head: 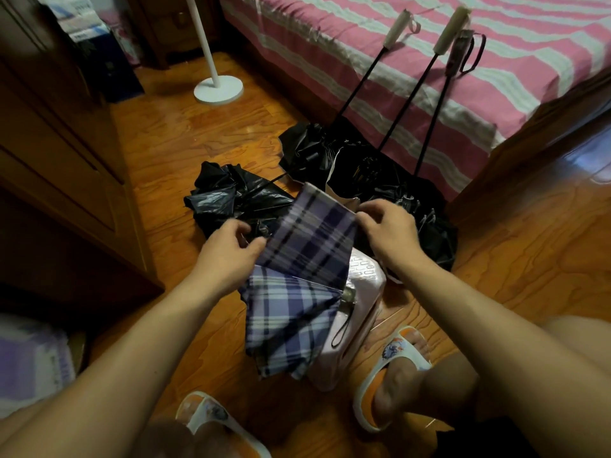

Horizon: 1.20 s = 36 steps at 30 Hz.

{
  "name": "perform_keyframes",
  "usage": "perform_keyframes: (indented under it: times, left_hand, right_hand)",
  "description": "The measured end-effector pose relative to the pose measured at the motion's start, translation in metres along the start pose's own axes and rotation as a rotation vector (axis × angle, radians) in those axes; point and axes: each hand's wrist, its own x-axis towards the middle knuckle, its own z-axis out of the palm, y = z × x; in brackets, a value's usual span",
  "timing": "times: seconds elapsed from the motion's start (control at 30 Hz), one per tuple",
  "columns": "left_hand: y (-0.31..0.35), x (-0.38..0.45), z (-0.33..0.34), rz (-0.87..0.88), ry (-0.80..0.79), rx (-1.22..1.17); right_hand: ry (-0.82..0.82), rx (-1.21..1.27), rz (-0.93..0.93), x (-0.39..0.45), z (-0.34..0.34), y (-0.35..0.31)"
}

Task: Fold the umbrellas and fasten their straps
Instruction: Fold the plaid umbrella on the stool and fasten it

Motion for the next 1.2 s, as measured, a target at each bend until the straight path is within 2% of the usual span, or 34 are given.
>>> perform_keyframes:
  times: [0.07,0.1,0.13,0.2,0.3,0.4,0.47,0.57,0.63,0.73,0.83,0.93,1.03,1.1,1.2]
  left_hand:
    - [-0.011,-0.010,0.000,-0.145,-0.160,0.196]
    - [-0.016,-0.016,0.001,-0.196,-0.239,0.242]
    - [-0.021,-0.023,0.002,-0.229,-0.310,0.253]
    - [-0.031,-0.037,0.005,-0.267,-0.421,0.229]
    - [-0.049,-0.048,0.009,-0.276,-0.493,0.231]
    - [-0.057,-0.052,0.010,-0.250,-0.523,0.281]
    - [-0.055,-0.054,0.010,-0.205,-0.455,0.200]
    - [-0.040,-0.054,0.007,-0.093,-0.279,-0.099]
    - [-0.032,-0.050,0.005,-0.072,-0.184,-0.276]
    - [-0.026,-0.041,0.007,-0.054,-0.103,-0.320]
    - [-0.019,-0.035,0.009,-0.041,-0.100,-0.417]
    - [-0.008,-0.025,0.009,-0.076,-0.105,-0.573]
    - [0.003,-0.021,0.007,-0.166,-0.156,-0.755]
    - [0.004,-0.017,0.005,-0.153,-0.174,-0.793]
    - [0.003,-0.015,0.001,-0.085,-0.203,-0.799]
  right_hand:
    - [0.052,-0.115,0.095,0.003,-0.002,0.005]
    - [0.023,-0.149,0.116,0.000,-0.003,0.005]
    - [-0.058,-0.166,0.118,-0.005,-0.001,0.006]
    - [-0.334,-0.212,0.154,-0.026,0.003,0.009]
    - [-0.732,-0.320,0.185,-0.066,0.010,0.025]
    - [-0.869,-0.403,0.086,-0.082,0.015,0.038]
    - [-0.900,-0.355,0.041,-0.080,0.015,0.035]
    - [-0.908,-0.244,-0.007,-0.077,0.019,0.027]
    - [-0.832,-0.136,0.011,-0.076,0.025,0.023]
    - [-0.651,-0.117,0.024,-0.072,0.035,0.022]
    - [-0.583,-0.197,0.048,-0.068,0.043,0.023]
    - [-0.657,-0.225,0.084,-0.069,0.049,0.024]
    - [-0.642,-0.193,-0.003,-0.071,0.053,0.017]
    - [-0.618,-0.143,-0.068,-0.071,0.053,0.010]
    - [-0.657,-0.124,-0.040,-0.069,0.054,0.008]
